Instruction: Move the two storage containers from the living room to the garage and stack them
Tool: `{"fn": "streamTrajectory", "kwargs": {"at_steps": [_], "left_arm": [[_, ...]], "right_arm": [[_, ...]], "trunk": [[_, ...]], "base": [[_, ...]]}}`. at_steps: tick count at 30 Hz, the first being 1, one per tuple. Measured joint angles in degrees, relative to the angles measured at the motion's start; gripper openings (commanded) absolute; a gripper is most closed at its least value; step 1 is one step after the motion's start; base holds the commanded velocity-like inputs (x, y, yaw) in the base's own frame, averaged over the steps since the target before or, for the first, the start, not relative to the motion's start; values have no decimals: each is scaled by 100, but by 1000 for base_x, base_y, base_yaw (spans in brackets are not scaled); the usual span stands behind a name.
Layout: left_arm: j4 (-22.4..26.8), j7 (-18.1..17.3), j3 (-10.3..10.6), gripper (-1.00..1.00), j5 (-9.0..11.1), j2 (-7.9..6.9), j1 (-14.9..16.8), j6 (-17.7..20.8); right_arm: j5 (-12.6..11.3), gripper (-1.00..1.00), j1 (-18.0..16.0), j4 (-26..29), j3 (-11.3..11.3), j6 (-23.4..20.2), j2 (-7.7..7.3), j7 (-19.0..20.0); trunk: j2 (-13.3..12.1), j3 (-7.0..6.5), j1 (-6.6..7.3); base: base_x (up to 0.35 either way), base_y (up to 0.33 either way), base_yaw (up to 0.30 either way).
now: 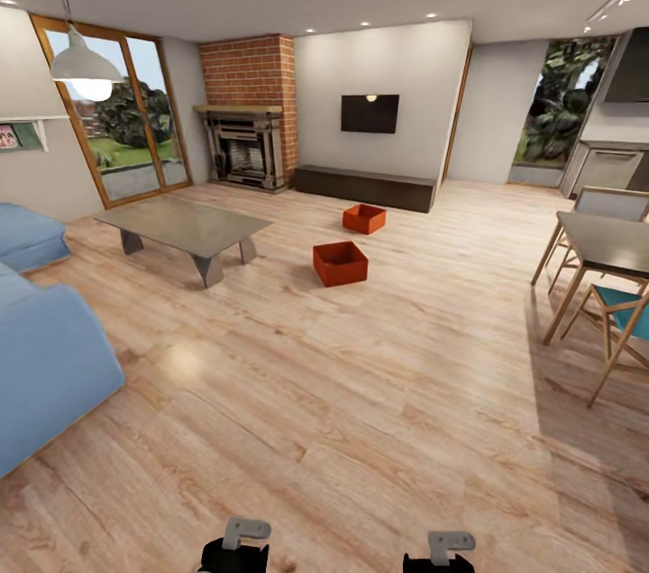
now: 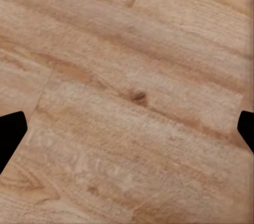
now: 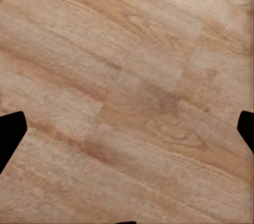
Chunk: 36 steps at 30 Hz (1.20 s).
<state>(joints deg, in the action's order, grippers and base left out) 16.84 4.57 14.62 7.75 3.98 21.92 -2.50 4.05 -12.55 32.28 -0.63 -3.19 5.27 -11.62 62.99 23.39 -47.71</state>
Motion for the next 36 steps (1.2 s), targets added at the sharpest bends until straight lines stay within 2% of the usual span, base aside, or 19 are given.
{"fn": "streamTrajectory", "kwargs": {"at_steps": [19, 36], "left_arm": [[-3, -1, 0, 100, -9, 0, 0, 0], [-8, -5, 0, 100, -11, 0, 0, 0]], "right_arm": [[1, 100, 0, 0, 0, -1, 0, 2], [-3, 100, 0, -1, 0, 0, 0, 5]], "trunk": [[0, 0, 0], [0, 0, 1]], "base": [[290, -196, 0], [324, -56, 0]]}}
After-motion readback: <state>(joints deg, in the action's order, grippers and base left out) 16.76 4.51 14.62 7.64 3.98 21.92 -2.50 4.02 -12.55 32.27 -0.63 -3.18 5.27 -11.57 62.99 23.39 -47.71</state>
